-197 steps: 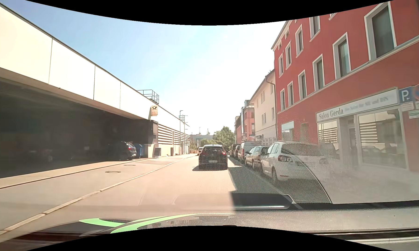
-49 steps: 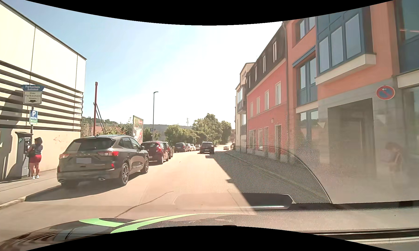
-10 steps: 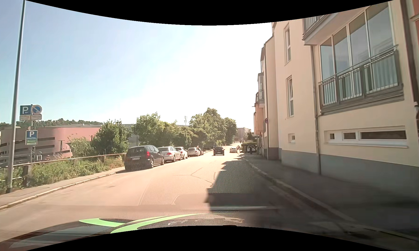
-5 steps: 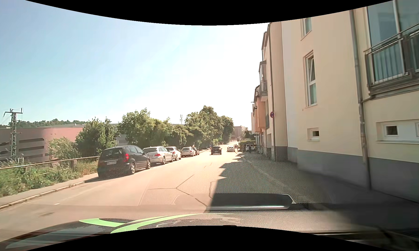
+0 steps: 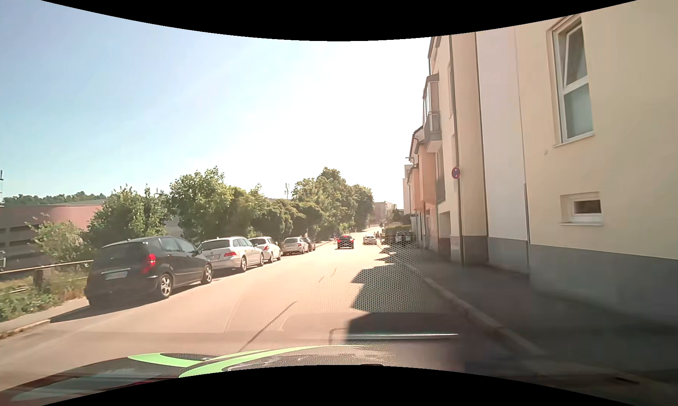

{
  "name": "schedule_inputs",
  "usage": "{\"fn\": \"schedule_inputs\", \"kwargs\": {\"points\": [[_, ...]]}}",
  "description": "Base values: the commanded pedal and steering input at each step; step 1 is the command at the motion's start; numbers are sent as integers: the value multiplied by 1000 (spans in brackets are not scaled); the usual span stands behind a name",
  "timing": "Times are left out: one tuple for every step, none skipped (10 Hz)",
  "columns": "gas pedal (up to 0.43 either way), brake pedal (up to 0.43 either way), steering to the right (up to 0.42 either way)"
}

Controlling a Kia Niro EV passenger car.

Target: Follow the waypoints while adhering to traffic rules and regulations

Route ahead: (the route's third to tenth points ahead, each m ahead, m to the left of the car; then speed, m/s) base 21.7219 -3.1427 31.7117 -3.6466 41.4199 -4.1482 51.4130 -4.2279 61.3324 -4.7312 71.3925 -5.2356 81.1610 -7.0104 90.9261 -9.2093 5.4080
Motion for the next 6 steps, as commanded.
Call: {"fn": "schedule_inputs", "kwargs": {"points": [[0, 0, 26], [0, 0, 26], [0, 0, 31], [0, 0, 37], [0, 0, 39], [0, 0, 37]]}}
